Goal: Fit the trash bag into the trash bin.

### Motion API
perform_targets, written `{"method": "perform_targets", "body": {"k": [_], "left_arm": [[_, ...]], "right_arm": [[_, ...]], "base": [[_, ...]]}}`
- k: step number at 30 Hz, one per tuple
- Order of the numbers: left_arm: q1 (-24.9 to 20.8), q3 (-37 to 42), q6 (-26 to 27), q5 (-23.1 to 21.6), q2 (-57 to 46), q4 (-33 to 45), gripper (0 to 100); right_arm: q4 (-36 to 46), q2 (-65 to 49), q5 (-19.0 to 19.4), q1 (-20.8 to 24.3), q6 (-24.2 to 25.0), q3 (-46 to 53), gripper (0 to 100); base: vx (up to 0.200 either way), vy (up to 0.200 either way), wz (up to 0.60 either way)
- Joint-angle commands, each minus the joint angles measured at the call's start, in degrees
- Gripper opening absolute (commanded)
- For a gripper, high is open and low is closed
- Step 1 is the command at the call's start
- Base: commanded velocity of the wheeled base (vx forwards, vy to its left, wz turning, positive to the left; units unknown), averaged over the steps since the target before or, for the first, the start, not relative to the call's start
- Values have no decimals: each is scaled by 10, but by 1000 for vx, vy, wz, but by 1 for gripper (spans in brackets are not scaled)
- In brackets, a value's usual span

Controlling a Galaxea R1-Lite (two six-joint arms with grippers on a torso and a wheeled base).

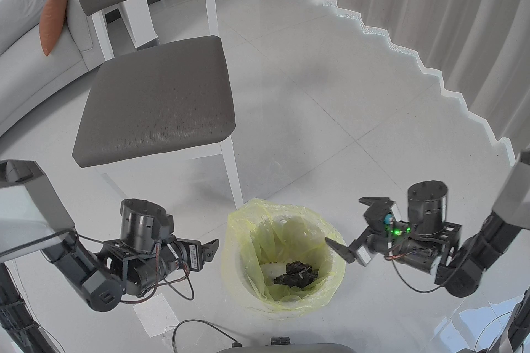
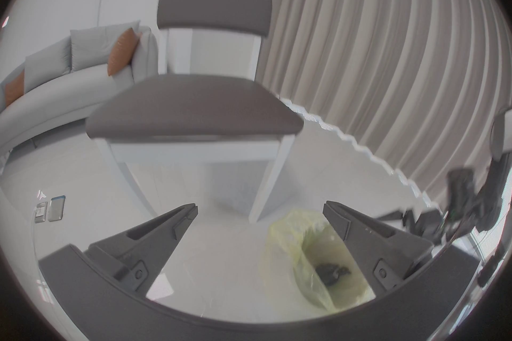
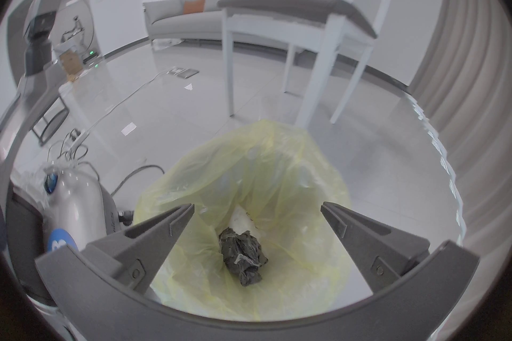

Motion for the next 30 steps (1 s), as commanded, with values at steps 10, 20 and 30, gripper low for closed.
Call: {"method": "perform_targets", "body": {"k": [10, 20, 30], "left_arm": [[9, -135, 0, -37, 179, 23, 100], [-55, -179, 29, -27, 229, 3, 100], [-73, -251, 127, 45, 288, 50, 100]], "right_arm": [[11, -140, -11, -61, 18, 117, 100], [11, -134, -8, -61, 18, 129, 100], [11, -121, -7, -51, 17, 129, 100]], "base": [[0, 0, 0], [0, 0, 0], [0, 0, 0]]}}
